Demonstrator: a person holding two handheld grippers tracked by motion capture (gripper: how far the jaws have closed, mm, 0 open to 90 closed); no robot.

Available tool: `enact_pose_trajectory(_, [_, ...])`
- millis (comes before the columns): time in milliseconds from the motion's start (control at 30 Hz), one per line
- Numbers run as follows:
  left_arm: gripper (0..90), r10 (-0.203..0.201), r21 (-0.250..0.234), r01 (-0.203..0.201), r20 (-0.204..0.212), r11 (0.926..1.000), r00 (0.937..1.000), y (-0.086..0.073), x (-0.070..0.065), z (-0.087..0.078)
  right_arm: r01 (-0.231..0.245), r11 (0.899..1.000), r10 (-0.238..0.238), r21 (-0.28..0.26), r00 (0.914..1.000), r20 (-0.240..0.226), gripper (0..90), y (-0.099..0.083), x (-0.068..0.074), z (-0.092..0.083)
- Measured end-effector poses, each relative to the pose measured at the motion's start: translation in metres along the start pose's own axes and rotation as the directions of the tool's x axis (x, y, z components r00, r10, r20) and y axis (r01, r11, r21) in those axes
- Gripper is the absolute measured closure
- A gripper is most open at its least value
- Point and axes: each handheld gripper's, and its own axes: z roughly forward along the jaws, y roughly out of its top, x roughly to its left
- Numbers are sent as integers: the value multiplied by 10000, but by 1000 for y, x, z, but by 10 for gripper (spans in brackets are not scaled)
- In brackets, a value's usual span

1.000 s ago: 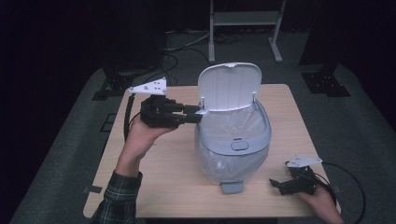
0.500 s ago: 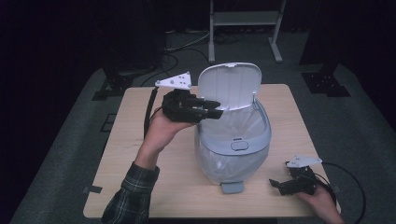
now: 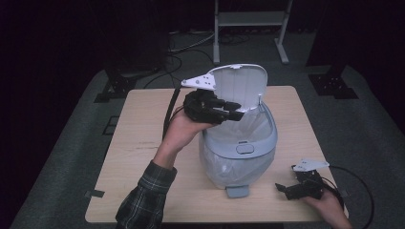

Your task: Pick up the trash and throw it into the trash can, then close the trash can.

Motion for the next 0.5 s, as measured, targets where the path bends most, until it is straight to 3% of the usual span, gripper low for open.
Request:
enact_pose_trajectory(33, [547,15,-5,-15,-54,10000,10000,0,0,1,5,10000,-5,0,10000,-1,6,0,0,0])
enact_pose_trajectory(200, [553,60,-179,-63,-204,9998,9998,-1,-1,-7,14,10000,-14,-2,10000,-8,6,0,0,0])
enact_pose_trajectory(500, [849,-54,-263,35,-717,9996,9974,-9,5,-36,21,10000,-21,2,10000,-13,6,0,0,0])
